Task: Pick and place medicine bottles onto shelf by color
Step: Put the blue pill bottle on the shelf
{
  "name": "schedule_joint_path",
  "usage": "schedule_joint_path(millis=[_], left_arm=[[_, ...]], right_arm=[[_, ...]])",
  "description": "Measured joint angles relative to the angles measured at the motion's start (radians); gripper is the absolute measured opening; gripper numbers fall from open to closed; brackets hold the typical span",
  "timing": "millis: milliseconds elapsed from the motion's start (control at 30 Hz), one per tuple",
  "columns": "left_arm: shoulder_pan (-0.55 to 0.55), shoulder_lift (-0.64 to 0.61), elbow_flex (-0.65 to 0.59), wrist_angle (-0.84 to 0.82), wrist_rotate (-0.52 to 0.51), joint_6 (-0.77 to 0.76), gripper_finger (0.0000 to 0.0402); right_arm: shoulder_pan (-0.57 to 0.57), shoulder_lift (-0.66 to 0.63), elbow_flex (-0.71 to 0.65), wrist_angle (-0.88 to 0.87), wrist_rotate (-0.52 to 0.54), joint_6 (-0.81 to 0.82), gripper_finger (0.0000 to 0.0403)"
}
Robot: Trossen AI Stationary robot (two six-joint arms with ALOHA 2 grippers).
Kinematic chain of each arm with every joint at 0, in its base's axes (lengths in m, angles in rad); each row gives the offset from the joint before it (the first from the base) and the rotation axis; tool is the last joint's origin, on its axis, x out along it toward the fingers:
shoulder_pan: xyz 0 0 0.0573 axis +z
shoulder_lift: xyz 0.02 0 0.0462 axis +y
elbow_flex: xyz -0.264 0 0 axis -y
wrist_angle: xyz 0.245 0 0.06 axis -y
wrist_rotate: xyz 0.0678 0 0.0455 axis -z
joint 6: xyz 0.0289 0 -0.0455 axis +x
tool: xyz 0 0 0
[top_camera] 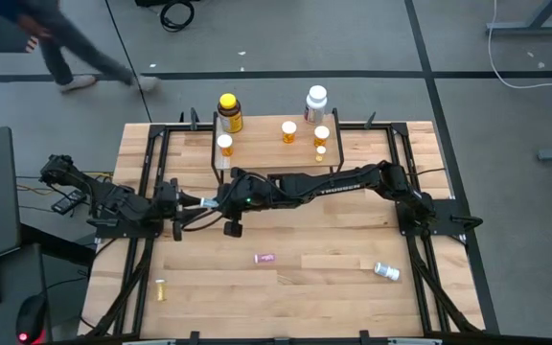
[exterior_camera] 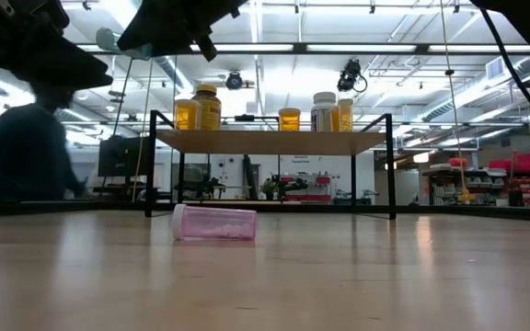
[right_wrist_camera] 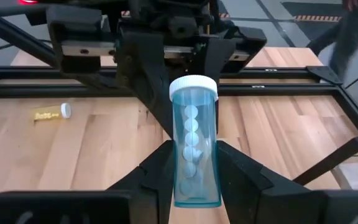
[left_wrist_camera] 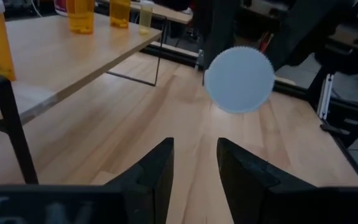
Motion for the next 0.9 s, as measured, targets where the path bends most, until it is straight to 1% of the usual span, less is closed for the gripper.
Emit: schedule_joint_path(millis=[100, 300, 767, 900], left_arm=[[0.000, 0.000, 0.000, 0.036, 0.000, 0.012, 0.0130], [0.000, 0.000, 0.000, 0.127, 0.000, 0.087, 0.0130], [-0.001, 0.000, 0.000, 0.144, 0.007, 0.103, 0.0130], [-0.001, 0.000, 0.000, 0.144, 0.018, 0.103, 0.0130]], right_arm=[[0.000, 0.000, 0.000, 0.008, -0.001, 0.000, 0.0117], [0.000, 0.000, 0.000, 0.016, -0.006, -0.001, 0.0117], [0.000, 0.000, 0.000, -0.015, -0.006, -0.007, 0.0117], [-0.001, 0.000, 0.000, -0.022, -0.026, -0.005, 0.0117]])
